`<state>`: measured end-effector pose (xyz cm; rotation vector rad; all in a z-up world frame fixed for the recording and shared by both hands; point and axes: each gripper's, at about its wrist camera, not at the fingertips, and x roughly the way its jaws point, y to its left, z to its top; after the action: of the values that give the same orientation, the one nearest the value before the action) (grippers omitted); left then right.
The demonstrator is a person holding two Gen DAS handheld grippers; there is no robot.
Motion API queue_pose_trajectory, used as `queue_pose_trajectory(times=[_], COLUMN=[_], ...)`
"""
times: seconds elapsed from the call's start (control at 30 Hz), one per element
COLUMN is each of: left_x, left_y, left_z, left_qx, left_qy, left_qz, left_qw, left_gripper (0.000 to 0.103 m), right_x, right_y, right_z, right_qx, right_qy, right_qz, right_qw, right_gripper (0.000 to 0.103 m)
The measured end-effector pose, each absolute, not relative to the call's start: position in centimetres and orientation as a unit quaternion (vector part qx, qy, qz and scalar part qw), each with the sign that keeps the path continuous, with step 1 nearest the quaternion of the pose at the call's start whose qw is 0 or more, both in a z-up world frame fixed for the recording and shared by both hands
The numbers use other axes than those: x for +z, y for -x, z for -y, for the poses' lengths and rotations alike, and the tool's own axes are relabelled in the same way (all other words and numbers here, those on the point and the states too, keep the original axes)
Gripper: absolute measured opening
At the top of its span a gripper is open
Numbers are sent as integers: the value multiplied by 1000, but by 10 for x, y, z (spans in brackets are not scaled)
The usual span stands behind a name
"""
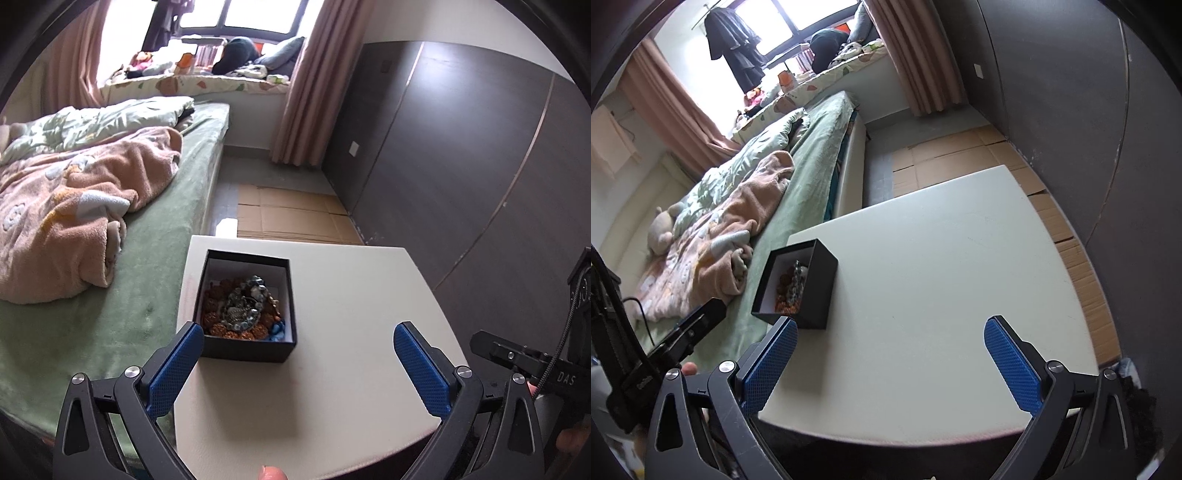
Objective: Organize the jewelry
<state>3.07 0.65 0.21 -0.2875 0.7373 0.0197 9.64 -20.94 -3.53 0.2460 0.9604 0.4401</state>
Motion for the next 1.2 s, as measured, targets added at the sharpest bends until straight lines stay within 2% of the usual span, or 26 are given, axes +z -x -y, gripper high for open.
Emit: queue_pose_trajectory(times=[0.43,1.2], left_x=[19,29], left_y=[-3,8], left_z=[15,12], left_qx=[-8,1], left_qy=[100,91], left_qz=[-332,-315], left_qw=[938,945], left_gripper=[103,103], right_x=[-45,-31], right_y=[-45,-41], right_z=[234,238], right_qx=[204,201], right_qy=[-125,-121], right_qz=[-443,-420], right_qw=[864,877], right_gripper=[102,102])
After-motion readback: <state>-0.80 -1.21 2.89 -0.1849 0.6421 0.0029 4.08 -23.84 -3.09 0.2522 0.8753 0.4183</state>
